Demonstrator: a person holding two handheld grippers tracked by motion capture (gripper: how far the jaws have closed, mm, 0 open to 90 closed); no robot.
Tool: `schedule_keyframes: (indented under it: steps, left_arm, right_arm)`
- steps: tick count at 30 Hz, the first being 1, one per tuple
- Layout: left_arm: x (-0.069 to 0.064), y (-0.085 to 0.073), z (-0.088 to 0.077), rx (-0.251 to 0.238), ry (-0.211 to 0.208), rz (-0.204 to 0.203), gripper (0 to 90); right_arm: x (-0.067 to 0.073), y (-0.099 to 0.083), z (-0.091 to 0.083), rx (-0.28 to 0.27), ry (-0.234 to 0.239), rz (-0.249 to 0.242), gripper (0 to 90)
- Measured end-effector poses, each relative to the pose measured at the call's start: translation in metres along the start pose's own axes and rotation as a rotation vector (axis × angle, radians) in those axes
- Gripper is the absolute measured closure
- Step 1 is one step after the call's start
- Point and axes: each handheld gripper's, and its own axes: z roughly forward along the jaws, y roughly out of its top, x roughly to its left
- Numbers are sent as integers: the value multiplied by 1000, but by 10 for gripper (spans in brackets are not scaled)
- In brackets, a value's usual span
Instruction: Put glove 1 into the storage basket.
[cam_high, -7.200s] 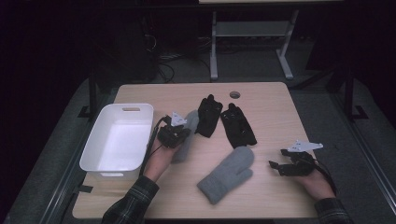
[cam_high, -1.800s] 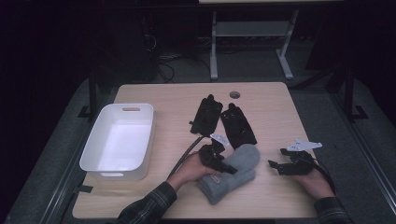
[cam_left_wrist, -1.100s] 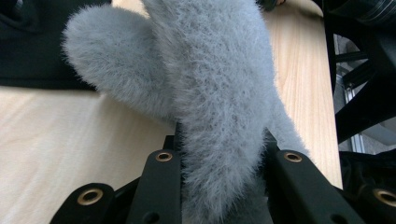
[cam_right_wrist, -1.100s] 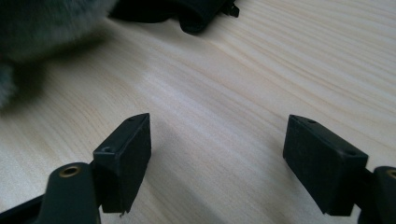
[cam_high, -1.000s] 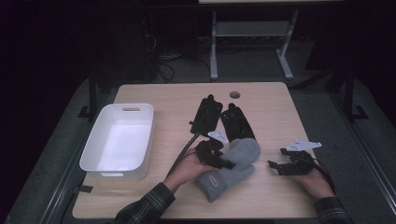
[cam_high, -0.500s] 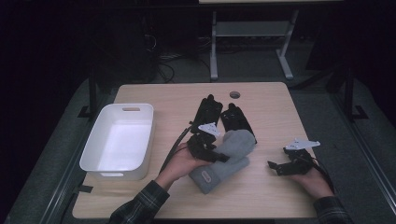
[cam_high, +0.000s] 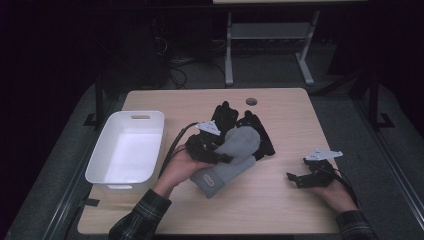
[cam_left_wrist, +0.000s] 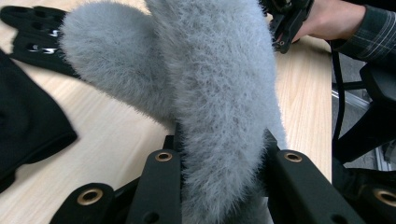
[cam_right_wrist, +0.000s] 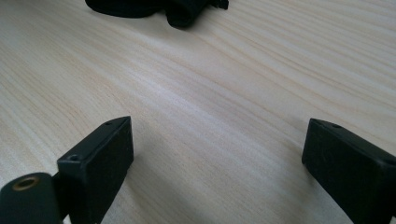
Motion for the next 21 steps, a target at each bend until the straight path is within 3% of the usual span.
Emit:
schedule_keyframes:
  steps: [10,21]
  left_arm:
    - [13,0,-32,-43,43,-36,708]
    - [22,-4,-62,-48,80,-54,708]
  right_arm:
    - [0,0,0,-1,3,-4,87]
    - [-1,1,1,1,3,-4,88]
